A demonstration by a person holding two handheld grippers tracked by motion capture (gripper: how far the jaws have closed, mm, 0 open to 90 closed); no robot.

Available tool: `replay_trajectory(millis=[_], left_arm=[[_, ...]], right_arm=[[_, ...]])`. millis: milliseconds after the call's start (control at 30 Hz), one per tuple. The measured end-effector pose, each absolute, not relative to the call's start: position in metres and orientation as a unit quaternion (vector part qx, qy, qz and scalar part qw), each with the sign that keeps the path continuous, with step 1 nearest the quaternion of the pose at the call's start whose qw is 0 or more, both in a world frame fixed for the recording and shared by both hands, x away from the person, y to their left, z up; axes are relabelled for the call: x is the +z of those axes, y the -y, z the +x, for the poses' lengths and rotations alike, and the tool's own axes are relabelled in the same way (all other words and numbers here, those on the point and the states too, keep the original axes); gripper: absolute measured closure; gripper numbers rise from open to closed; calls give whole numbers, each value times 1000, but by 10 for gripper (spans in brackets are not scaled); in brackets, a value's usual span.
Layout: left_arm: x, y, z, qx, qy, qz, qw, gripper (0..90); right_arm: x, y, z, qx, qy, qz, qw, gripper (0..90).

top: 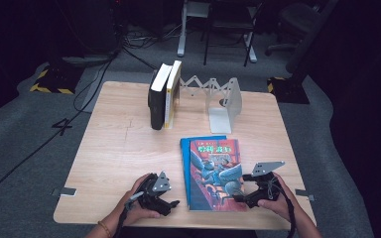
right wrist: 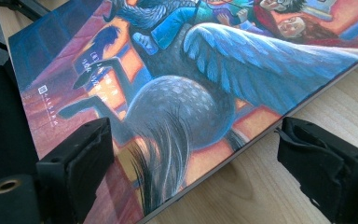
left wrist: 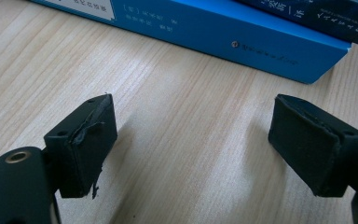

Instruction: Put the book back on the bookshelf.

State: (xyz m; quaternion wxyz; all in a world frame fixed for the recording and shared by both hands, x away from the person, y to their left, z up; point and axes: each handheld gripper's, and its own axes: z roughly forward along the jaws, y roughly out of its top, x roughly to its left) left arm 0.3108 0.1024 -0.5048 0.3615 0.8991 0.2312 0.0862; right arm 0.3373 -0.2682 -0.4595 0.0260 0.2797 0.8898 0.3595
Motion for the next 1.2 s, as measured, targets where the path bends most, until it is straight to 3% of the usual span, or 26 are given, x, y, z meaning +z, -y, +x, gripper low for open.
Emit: replay_trajectory(millis=[200,433,1000,1100,1200], left_arm=[[-505,-102,312,85,-230,899,362,153],[-505,-102,312,85,-231,899,361,153],[-505,-101,313,85,-230,900,361,152],[-505,-101,313,86,-230,900,361,153],[-505,-101,314,86,-232,899,361,155]], right_arm=[[-456,264,334,355,-894,268,47,132],[-449,262,328,353,-896,252,93,237],[-443,245,363,363,-892,256,84,241],[-447,239,378,364,-886,279,66,296],[-449,237,383,379,-881,276,53,411]])
